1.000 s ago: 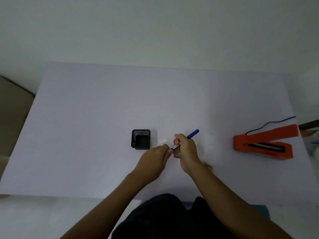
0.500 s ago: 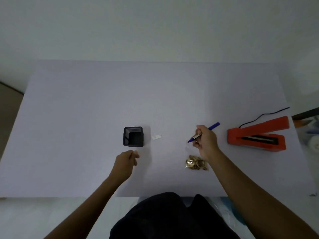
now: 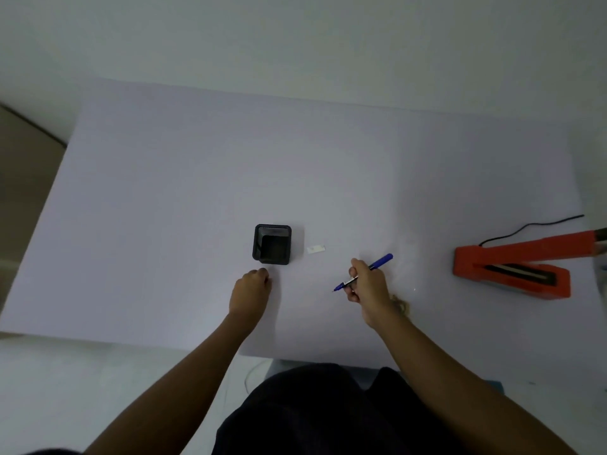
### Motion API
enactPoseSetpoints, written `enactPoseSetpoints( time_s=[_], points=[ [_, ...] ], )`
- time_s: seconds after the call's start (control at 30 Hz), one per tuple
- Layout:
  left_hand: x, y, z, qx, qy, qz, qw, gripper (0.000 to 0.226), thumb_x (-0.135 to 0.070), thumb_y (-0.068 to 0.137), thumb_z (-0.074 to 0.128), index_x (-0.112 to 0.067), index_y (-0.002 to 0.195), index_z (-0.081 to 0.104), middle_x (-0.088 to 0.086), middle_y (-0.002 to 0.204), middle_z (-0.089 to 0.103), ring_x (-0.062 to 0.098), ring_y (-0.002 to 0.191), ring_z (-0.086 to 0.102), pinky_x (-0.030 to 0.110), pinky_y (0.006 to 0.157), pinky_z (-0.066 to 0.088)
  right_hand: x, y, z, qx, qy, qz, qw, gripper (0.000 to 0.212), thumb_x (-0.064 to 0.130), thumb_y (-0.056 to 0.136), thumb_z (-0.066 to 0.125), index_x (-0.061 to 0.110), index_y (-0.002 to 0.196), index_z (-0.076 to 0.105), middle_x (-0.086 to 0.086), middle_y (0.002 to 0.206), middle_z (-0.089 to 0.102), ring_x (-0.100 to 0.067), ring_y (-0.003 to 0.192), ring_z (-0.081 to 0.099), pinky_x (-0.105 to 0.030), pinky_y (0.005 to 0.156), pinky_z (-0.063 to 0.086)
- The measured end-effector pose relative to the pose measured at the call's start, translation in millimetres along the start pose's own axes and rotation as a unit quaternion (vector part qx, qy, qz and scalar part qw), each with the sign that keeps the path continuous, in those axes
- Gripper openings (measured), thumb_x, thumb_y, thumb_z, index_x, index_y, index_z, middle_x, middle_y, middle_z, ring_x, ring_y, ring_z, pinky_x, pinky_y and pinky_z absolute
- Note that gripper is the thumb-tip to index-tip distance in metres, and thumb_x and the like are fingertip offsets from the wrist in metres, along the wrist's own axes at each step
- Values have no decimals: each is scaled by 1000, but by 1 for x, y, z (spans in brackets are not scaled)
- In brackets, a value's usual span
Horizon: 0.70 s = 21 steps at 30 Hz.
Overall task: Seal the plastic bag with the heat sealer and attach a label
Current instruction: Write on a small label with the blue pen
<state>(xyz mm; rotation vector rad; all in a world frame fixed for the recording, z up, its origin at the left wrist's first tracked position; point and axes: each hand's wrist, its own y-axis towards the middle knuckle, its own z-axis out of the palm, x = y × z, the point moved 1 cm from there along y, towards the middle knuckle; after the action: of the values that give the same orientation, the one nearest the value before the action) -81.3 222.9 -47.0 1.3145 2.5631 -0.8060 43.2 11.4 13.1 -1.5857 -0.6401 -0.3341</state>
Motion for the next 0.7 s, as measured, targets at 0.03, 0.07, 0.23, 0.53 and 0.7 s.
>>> enactPoseSetpoints(
  time_s=[0.03,0.07,0.23,0.53,0.7],
  points=[
    [1,0,1,2,-2,1,1000,20,-22,99,53,-8,94,66,10,87,68,24,72,63,36,73,56,1,0,0,0,-2,-1,1000,30,27,95,56,12,70,52,-4,58,46,-15,40,44,-20,34,33],
    [2,0,1,2,-2,3,1000,20,-23,98,54,-7,99,65,11,91,68,25,76,64,35,75,56,1,1,1,-1,-5,-1,1000,30,27,95,57,12,70,52,-4,58,46,-15,40,44,-20,34,33],
    [0,-12,-9,-59,29,48,997,34,-33,91,66,-6,111,63,9,99,67,25,86,63,36,77,51,2,2,0,-6,7,-1,1000,32,28,96,56,11,69,53,-3,51,43,-14,40,43,-20,34,31],
    [-65,-21,16,-4,-57,110,992,32,-21,100,52,-7,129,59,10,124,63,23,107,63,31,96,49,2,4,1,-9,9,-23,1000,35,27,100,53,9,72,61,-1,44,42,-15,40,41,-21,38,32],
    [-84,3,41,14,-20,134,991,42,-16,101,51,-6,141,45,16,139,51,26,120,57,31,100,49,5,7,0,-14,6,-29,999,35,28,101,53,9,74,62,-3,47,45,-14,41,43,-21,39,34]
  ],
)
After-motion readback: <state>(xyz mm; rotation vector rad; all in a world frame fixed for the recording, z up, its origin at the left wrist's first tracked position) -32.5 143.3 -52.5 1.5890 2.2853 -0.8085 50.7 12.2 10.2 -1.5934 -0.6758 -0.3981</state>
